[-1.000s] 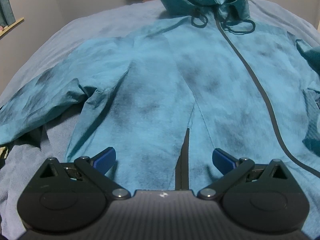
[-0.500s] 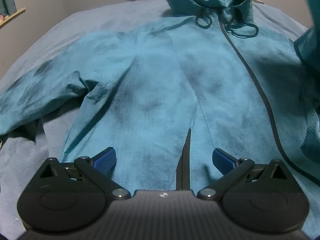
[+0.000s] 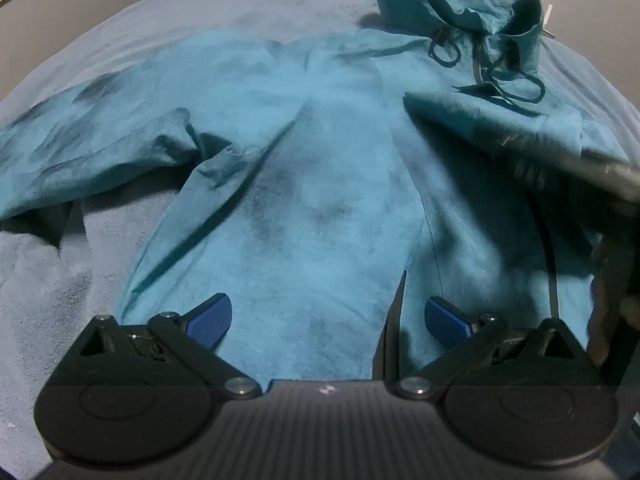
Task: Fold large clothes
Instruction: 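Carry the sleeve across the jacket front with the right gripper and release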
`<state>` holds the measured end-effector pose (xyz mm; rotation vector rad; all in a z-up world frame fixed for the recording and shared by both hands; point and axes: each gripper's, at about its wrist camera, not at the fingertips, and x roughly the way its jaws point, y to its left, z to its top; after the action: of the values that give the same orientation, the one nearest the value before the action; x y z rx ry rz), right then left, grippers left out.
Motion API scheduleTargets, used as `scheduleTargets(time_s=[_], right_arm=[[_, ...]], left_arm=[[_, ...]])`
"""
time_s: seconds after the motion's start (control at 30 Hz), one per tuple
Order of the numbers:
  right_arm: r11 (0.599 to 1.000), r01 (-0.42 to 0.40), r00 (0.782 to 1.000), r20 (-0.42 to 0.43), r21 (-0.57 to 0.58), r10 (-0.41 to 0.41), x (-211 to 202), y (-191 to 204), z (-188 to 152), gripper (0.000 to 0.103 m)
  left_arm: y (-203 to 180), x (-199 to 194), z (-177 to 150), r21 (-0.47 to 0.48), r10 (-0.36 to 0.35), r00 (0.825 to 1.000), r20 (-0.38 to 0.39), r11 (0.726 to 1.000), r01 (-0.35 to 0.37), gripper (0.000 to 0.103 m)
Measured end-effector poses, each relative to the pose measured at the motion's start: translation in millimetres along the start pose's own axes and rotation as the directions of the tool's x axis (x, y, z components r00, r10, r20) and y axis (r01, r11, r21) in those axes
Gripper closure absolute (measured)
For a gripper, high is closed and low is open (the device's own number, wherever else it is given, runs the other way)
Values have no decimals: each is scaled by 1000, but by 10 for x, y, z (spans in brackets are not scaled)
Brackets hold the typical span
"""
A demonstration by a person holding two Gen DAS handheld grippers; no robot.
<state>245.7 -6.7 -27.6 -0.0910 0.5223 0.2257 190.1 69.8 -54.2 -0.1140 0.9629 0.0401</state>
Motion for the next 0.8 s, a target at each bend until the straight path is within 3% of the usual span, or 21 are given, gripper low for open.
scheduleTargets(time_s=[0.07, 0.1, 0.2, 0.4, 0.43, 0.5, 0.53, 0.57, 0.67, 0.8], right_arm=[[999, -34, 999, -32, 18, 35, 22, -27, -106, 51], [998, -47, 998, -45, 41, 49, -3, -2, -162, 49], [978, -47, 997, -47, 202, 58, 2, -185, -162, 38], [832, -16, 998, -48, 555, 51, -18, -754, -150, 32], [808, -16, 998, -41, 589, 49, -37, -828, -157, 34], [786, -29, 998, -30, 618, 60, -33, -904, -173, 56], [790, -36, 997, -35, 612, 73, -3, -923, -187, 87], [801, -46, 995, -47, 597, 92, 28, -895, -156, 94], [858, -63, 997, -11, 509, 80, -33, -689, -54, 94], [950, -86, 992, 110, 300, 55, -181, -260, 129, 95]], left_arm=[[6, -11, 6, -2, -3, 1000, 0, 1000, 3, 0], [15, -17, 11, -5, -4, 1000, 3, 1000, 4, 0], [44, -27, 11, -20, -6, 1000, 3, 1000, 6, 0], [41, -27, 8, -22, -2, 1000, 1, 1000, 2, 0], [33, -27, 6, -17, -1, 1000, 0, 1000, 1, 0], [20, -23, 5, -11, 3, 1000, 0, 1000, -3, 0], [19, -23, 4, -12, 3, 1000, -1, 1000, -3, 0], [22, -26, 3, -13, 2, 1000, 0, 1000, -2, 0], [23, -32, 3, -15, 1, 1000, 0, 1000, -1, 0], [21, -28, -2, -14, 0, 1000, -1, 1000, 0, 0]])
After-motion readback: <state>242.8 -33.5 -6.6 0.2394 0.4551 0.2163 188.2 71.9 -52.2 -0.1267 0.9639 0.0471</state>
